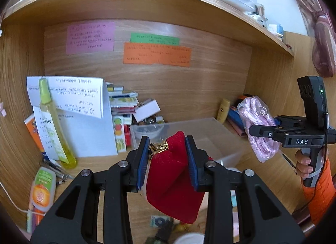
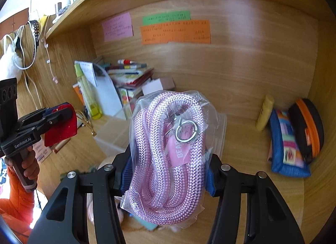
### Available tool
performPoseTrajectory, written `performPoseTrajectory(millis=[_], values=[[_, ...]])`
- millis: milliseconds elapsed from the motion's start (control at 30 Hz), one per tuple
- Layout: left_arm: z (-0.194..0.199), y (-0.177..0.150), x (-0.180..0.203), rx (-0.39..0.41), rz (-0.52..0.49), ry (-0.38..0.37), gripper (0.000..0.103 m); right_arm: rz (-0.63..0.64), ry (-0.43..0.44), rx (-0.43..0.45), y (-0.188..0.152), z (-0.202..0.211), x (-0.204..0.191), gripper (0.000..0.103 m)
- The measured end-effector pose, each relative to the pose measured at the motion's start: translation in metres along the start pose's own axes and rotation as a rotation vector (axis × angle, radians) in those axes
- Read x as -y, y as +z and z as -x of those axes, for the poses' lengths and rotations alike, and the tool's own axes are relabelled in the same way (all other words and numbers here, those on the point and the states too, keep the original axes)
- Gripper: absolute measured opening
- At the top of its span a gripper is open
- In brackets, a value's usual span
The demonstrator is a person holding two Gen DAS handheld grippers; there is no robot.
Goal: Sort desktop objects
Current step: 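Carry the red pouch and pink rope bag over the clear plastic box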
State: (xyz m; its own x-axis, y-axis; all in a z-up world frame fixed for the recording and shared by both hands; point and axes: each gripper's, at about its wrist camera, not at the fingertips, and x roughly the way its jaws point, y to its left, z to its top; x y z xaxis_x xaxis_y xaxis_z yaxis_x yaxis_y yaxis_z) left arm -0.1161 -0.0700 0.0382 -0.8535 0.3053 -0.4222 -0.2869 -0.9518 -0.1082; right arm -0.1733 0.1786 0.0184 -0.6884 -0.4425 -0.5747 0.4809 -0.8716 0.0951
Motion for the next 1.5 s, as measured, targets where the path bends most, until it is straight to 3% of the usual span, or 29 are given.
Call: performPoseTrajectory(millis=[267,600,1033,1500], values=[[-0.022,0.02,-0.005,0.024,0.006,0.028,0.033,0.003,0.026,0.039,0.027,-0.013,0.003,0.05],[-0.061,0.033,-0.006,-0.006,0.016,0.014,0.033,-0.02,0.045,0.045,0.048,-0.045,0.003,0.05],[-0.129,0.008,-0.007,-0.149,0.022,-0.036,0.033,-0.028,-0.002,-0.066,0.03,-0.099,0.012,0.051],[-0.16,-0.009,-0.005,-0.29,0.042,-0.067,0.033,-0.053,-0.021,-0.209,0.007,-0.141,0.022,0.051]])
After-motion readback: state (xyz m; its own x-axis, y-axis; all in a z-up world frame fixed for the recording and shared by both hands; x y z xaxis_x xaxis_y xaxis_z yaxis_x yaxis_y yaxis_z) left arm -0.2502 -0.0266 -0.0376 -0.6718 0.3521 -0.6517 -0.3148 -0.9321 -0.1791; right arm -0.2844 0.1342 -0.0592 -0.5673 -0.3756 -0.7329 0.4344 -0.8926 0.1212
